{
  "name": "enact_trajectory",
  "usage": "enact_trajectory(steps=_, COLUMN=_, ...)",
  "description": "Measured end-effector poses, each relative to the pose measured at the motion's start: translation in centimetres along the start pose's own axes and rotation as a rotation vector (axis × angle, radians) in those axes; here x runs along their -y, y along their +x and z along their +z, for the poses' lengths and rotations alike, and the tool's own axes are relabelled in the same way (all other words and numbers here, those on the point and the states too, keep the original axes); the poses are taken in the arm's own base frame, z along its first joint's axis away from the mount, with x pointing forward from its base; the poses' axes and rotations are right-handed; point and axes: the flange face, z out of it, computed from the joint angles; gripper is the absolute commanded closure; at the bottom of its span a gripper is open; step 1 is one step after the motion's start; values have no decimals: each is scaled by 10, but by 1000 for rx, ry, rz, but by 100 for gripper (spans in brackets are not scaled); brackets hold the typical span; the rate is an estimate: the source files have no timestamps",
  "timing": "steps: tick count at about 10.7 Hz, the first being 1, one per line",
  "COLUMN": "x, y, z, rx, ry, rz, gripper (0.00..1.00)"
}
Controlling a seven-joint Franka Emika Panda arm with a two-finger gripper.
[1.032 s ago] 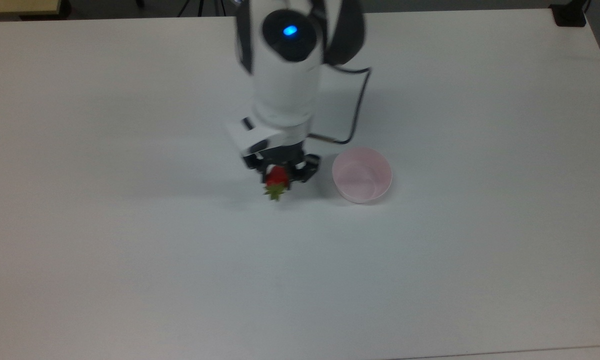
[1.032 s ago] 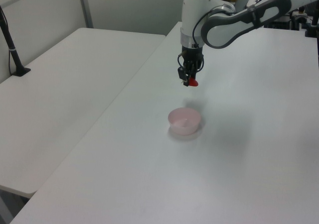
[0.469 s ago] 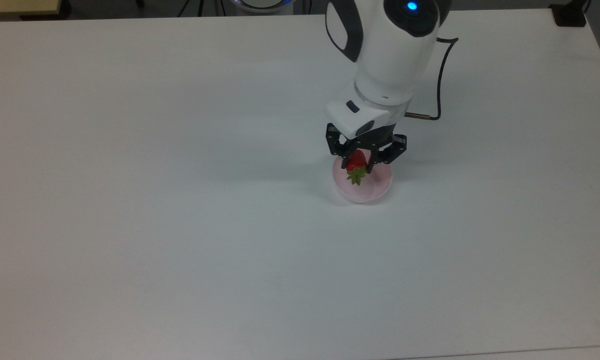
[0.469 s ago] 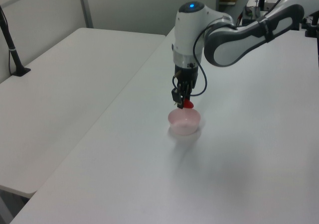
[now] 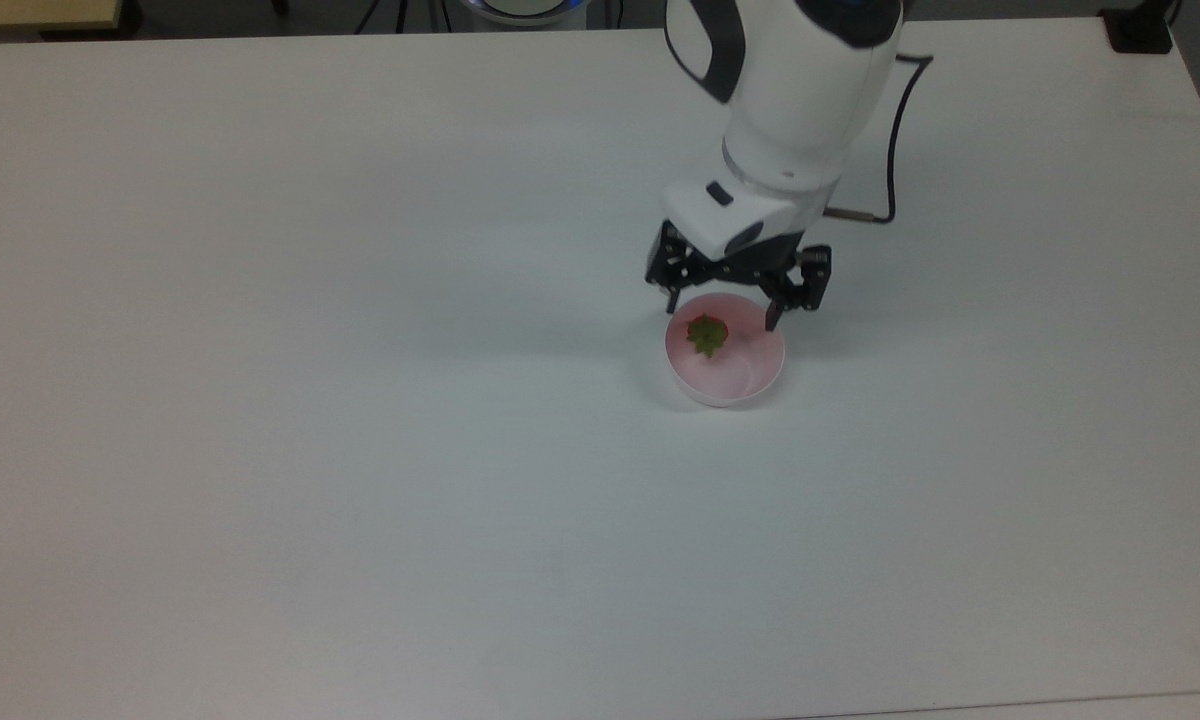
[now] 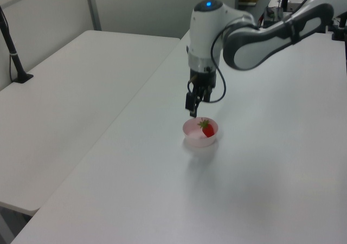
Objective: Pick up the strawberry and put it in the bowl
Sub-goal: 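Open the gripper to drop the strawberry into the bowl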
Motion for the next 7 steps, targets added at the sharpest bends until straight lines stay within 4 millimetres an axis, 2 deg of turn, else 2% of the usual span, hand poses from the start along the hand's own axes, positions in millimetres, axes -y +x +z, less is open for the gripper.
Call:
enact_trajectory(steps=1, x=-13, y=-2, z=-27, rx=15, ry=-27, rz=-34, gripper=0)
enact_trajectory(steps=2, x=-36, y=-4, z=-59, rx=32, ry=-46, rz=-74, gripper=0)
enact_trajectory(steps=4, x=-106, y=-3, z=-115, rx=54, ry=-67, rz=-55, gripper=0)
enact_trajectory(steps=5, x=-140, y=-5, z=-135, rx=61, ry=-73, rz=-22, gripper=0)
enact_trajectory(steps=7, x=-191, y=-9, z=-156, rx=65, ry=-49, rz=46, gripper=0)
